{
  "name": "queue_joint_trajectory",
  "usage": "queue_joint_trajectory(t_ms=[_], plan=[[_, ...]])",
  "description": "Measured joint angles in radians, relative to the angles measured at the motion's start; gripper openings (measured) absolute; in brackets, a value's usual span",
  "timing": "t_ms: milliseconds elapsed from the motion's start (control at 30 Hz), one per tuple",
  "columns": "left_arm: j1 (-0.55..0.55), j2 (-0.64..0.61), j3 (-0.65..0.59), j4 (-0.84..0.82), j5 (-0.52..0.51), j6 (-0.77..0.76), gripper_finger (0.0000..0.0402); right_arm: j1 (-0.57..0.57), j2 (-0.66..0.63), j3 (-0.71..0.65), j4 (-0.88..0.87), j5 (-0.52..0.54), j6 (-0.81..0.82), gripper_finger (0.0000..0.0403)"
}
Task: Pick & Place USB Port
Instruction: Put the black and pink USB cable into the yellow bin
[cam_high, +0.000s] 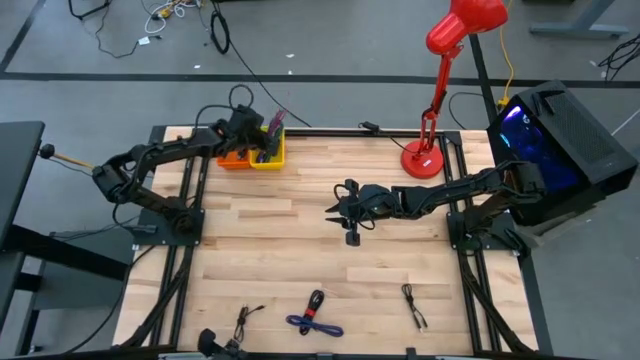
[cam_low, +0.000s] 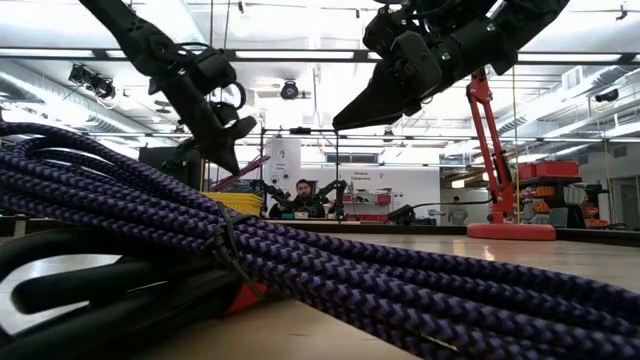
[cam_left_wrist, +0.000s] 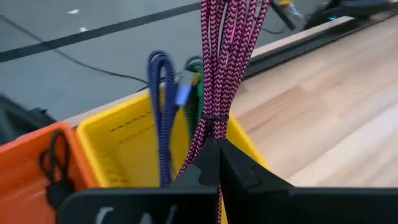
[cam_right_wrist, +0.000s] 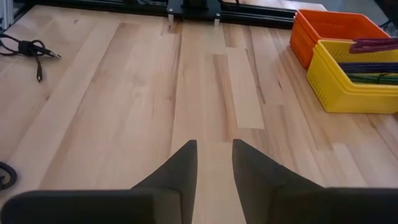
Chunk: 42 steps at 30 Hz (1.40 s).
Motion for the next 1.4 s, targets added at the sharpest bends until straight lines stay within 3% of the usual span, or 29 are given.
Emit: queue_joint_trajectory(t_ms=[533, 1100, 1400], plan=[[0.019, 0.000, -0.023, -0.002, -0.046, -0.120, 0.0000, 0.000, 0.000, 0.000, 0.005, -0.002, 0.000, 0.0102], [-0.028, 0.007, -0.024, -0.066, -0.089, -0.136, 0.0000, 0.000, 0.000, 0.000, 0.013, -0.003, 0.001, 0.0102], [-0.033, 0.007, -0.103, 0.008, -0.092, -0.150, 0.0020, 0.000, 0.000, 0.000, 0.014, -0.002, 0.002, 0.0102]])
